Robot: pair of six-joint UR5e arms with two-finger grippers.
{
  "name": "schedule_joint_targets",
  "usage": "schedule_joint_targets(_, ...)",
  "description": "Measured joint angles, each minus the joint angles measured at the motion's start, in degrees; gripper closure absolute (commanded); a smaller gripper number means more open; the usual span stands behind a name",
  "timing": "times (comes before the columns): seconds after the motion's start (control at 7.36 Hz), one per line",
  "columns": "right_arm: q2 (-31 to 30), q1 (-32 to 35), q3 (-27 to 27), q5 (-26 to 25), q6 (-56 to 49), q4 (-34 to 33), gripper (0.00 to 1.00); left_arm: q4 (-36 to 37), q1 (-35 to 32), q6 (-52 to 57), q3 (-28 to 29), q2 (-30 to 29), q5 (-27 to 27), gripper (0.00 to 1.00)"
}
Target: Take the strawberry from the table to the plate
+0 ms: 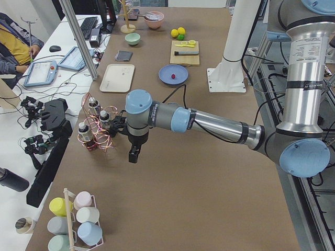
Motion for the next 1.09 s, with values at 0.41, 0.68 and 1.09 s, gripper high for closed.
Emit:
schedule_joint_targets(0.41,-2.5,2.3,-3.2,0.1,-0.4,5.1,0.00,-1.6,-0.2,-5.3,-1.2,1.0,0.0,0.02)
schedule_joint_targets(0.68,-3.2,2.5,-3.0,0.3,-0.2,6.4,0.00,-4.4,-0.2,-7.2,-1.8,2.1,0.1,0.02)
schedule_joint_targets(1.09,-3.3,2.5,-3.1,1.0,-0.1,6.6,0.00,-12.3,-0.2,-7.6,-0.4,5.9,0.2,0.02)
